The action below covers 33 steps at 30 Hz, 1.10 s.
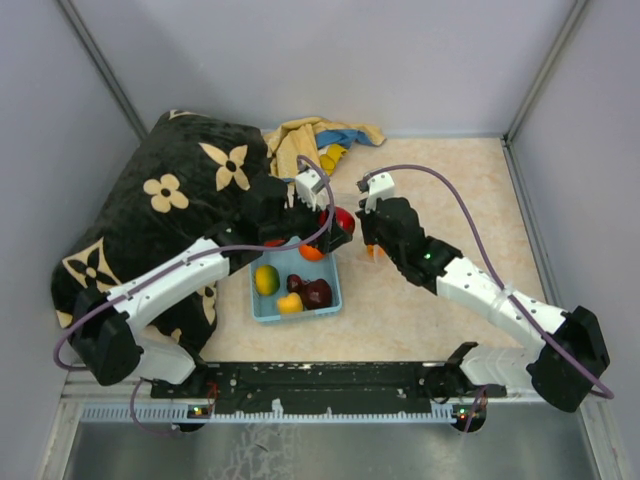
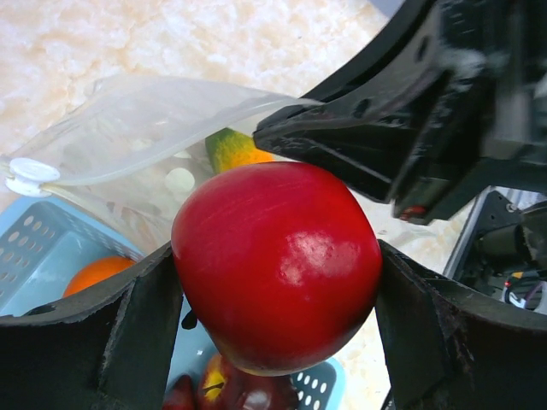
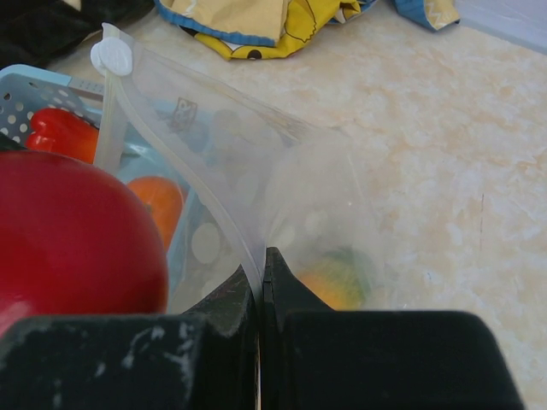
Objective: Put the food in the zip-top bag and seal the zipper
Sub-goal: Place the fake fruit in the zipper food storage bag.
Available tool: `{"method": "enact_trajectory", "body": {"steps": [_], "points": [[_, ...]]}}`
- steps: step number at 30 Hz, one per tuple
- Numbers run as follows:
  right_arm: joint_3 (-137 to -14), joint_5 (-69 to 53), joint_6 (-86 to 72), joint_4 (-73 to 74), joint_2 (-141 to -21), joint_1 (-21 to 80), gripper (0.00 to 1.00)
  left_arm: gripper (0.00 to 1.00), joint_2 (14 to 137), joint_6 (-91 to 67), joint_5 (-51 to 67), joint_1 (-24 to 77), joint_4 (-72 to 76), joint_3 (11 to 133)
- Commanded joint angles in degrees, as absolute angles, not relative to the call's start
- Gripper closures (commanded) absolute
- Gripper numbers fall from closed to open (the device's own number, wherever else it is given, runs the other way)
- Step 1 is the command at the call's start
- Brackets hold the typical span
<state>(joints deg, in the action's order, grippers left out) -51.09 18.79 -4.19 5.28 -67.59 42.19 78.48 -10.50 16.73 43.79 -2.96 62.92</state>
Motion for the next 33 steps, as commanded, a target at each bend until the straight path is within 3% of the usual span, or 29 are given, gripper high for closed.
{"method": "enact_trajectory", "body": {"steps": [1,10,33], "points": [[-55.1,18.1,-5.4,4.1,-66.4,41.8,1.00,0.23,79.9,-8.7,14.0,44.0,-3.2,64.9],[-55.6,16.5,-6.0,4.2,-66.3,41.8,1.00,0.23,82.3,-10.3,13.0,44.1,-4.4,66.3],[-54.5,15.8,-9.1,1.9,-66.3,41.8,0.99,0.05,83.3,-17.3,5.9,44.5,-9.4,69.9]]}}
